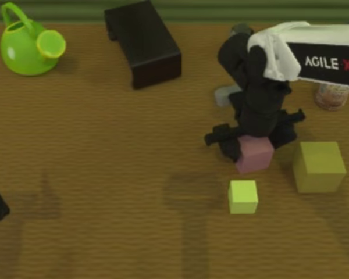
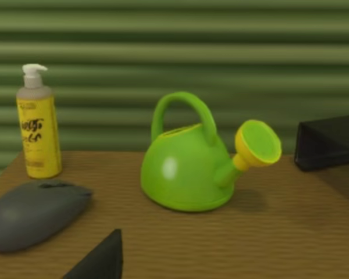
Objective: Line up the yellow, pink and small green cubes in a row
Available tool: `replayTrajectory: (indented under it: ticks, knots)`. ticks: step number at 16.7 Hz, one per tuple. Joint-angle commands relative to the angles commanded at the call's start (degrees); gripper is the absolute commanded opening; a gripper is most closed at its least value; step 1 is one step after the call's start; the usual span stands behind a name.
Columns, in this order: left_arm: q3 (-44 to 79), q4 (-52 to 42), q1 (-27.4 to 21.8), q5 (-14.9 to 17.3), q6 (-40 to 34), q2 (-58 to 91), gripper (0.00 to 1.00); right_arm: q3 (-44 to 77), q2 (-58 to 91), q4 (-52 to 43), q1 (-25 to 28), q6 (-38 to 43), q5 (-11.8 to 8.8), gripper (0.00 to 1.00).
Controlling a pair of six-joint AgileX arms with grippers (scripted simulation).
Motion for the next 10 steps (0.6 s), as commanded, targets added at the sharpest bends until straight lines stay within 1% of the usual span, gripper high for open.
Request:
replayTrajectory:
  ticks: [3, 4, 10]
  knots:
    - [0.0, 0.0, 0.0, 0.0, 0.0, 0.0, 1.0, 0.0, 0.0, 0.0, 0.0, 0.0, 0.0, 0.02]
    - [0.0, 0.0, 0.0, 0.0, 0.0, 0.0, 1.0, 0.0, 0.0, 0.0, 0.0, 0.0, 0.0, 0.0]
    - [0.0, 0.0, 0.0, 0.0, 0.0, 0.0, 1.0, 0.0, 0.0, 0.0, 0.0, 0.0, 0.0, 0.0]
